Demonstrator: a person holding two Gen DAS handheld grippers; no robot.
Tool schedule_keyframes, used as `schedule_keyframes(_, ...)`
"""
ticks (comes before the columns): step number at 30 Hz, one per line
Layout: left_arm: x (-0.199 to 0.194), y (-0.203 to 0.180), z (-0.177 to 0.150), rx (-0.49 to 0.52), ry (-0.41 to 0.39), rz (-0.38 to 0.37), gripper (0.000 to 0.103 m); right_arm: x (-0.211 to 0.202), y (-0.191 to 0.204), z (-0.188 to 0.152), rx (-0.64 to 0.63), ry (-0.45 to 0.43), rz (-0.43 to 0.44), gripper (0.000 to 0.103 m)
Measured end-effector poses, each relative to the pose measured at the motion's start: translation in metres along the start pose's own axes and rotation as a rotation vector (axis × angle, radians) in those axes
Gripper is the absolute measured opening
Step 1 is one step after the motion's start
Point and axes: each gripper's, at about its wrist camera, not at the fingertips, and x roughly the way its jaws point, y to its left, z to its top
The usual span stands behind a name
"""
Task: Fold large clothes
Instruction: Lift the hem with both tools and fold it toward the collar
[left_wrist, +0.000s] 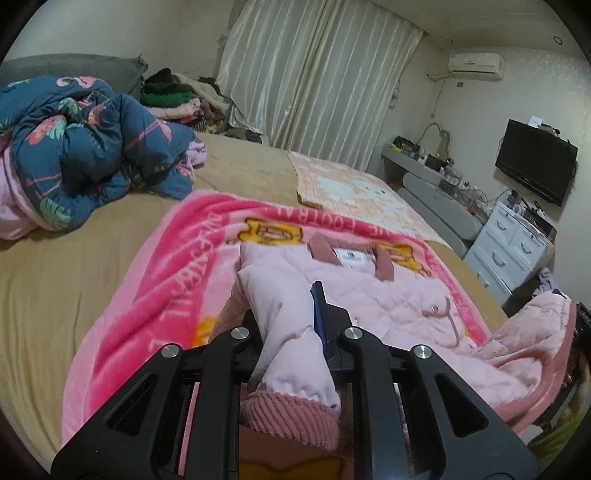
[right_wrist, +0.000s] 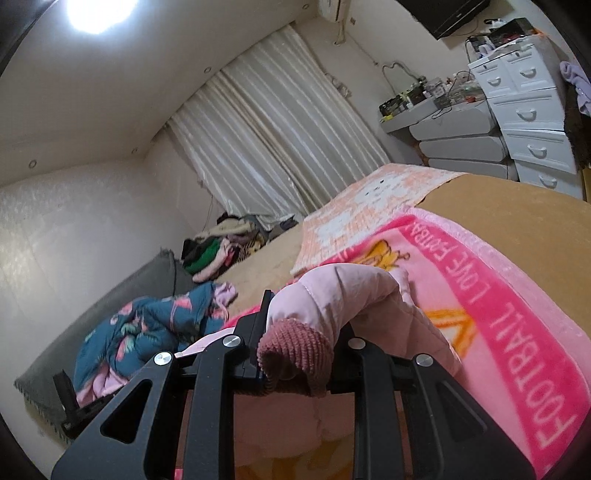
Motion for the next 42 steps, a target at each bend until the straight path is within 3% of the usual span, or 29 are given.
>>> schedule_keyframes(10, 0.043, -0.007, 0.025, 0.061, -0.071, 0.075, 0.009, 0.036, -0.007, 0.02, -0.008, -0.072, -0.03, 0.02)
schedule_keyframes(16, 0.068, -0.011, 0.03, 0.108, -0.085, 0.108, 0.009, 0.061, -0.019, 0.024, -0.02, -0.064, -0.07, 0.02)
schedule_keyframes(25, 0.111, -0.005, 0.034, 0.118, -0.062, 0.134, 0.01, 0.111, -0.033, 0.024, -0.036, -0.051, -0.112, 0.02)
schedule_keyframes(35, 0.177, 0.013, 0.018, 0.117, 0.023, 0.171, 0.012, 0.162, -0.063, 0.01, -0.013, 0.014, -0.099, 0.023)
schedule_keyframes(39, 0.192, 0.017, 0.011, 0.12, 0.051, 0.18, 0.012, 0.168, -0.076, 0.006, 0.062, 0.036, -0.04, 0.032)
schedule_keyframes(40, 0.194, 0.018, 0.01, 0.12, 0.055, 0.181, 0.012, 0.167, -0.076, 0.007, 0.078, 0.037, -0.017, 0.038)
schedule_keyframes(41, 0.196, 0.019, 0.009, 0.118, 0.057, 0.181, 0.012, 0.166, -0.077, 0.009, 0.097, 0.039, 0.016, 0.053)
schedule_keyframes(42, 0.196, 0.02, 0.008, 0.115, 0.058, 0.179, 0.012, 0.163, -0.076, 0.01, 0.112, 0.041, 0.05, 0.084)
